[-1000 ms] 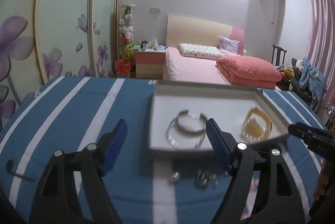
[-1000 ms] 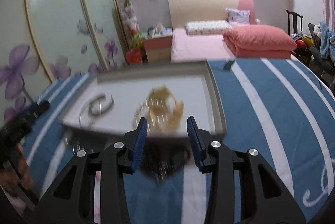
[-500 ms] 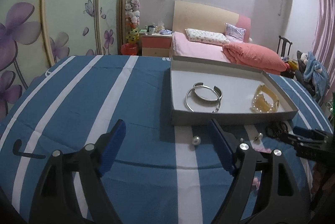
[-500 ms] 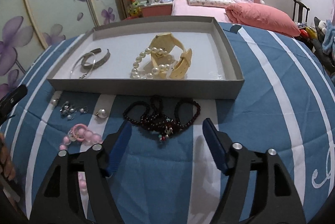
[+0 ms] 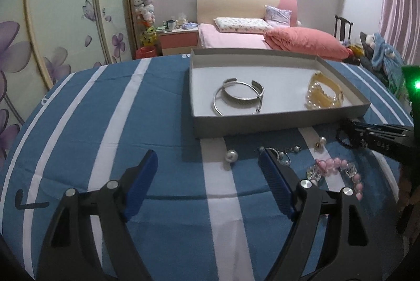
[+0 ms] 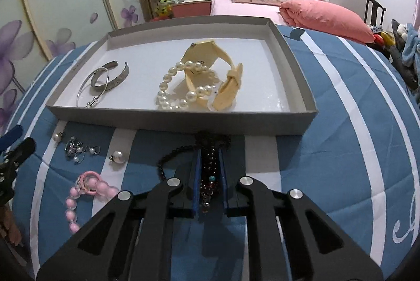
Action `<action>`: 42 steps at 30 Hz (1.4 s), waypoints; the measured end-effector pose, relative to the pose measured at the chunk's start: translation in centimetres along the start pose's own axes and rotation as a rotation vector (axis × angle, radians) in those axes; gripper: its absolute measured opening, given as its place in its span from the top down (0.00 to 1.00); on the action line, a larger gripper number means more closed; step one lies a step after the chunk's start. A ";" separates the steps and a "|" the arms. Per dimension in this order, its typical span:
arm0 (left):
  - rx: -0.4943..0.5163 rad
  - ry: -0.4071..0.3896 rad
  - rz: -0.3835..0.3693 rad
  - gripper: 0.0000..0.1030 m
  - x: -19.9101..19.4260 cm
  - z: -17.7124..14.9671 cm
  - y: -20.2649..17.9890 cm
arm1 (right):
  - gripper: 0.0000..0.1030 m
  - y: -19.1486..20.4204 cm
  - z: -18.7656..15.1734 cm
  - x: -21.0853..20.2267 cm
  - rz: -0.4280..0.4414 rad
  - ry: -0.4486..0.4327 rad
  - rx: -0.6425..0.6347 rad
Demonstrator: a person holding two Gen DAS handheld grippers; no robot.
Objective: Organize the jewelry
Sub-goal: 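Move the right gripper to the dark red bead bracelet and grasp it, then lift the dark red bead bracelet with the right gripper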
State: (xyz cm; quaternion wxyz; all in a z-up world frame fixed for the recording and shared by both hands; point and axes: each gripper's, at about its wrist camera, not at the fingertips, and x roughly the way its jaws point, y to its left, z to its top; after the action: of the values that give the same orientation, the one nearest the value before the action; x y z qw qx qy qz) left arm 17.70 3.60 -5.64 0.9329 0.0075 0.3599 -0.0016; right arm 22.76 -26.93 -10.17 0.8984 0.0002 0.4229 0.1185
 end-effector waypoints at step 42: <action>0.106 0.154 0.013 0.66 4.7 1.3 -2.5 | 0.91 -3.8 -1.2 -4.8 0.082 -0.120 0.135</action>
State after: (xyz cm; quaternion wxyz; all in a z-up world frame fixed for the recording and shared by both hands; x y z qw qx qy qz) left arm 22.05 1.06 -7.88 0.9008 0.0591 0.4300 -0.0138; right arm 19.71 -31.77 -7.69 0.9144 0.0850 0.3751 0.1262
